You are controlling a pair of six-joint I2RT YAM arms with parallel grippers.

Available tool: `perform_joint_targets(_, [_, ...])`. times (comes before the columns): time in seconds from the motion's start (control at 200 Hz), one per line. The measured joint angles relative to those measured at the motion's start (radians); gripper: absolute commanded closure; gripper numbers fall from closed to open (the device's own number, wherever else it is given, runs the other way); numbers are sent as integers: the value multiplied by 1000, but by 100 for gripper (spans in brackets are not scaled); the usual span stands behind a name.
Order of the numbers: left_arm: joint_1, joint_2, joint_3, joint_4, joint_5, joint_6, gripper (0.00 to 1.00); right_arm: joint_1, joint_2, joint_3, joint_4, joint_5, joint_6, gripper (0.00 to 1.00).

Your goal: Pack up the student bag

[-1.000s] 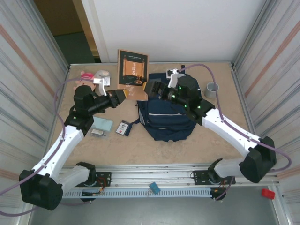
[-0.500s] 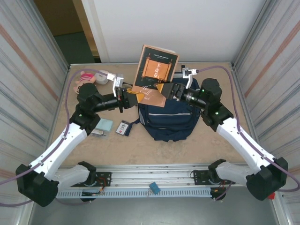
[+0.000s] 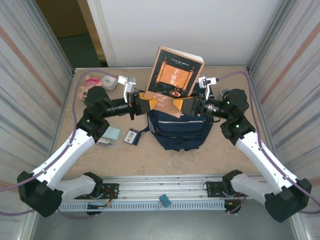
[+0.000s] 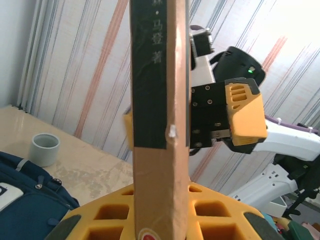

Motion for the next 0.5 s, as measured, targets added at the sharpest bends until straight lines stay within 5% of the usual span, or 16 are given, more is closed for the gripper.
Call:
perform_joint_targets(0.195, [-6, 0, 0, 7, -8, 19, 99, 2, -87, -6, -12, 50, -58, 78])
perform_joint_targets(0.311, [-8, 0, 0, 10, -9, 32, 91, 1, -92, -5, -63, 108, -98, 97])
perform_joint_targets(0.501, [-14, 5, -2, -52, -31, 111, 42, 7, -105, 6, -199, 157, -251, 100])
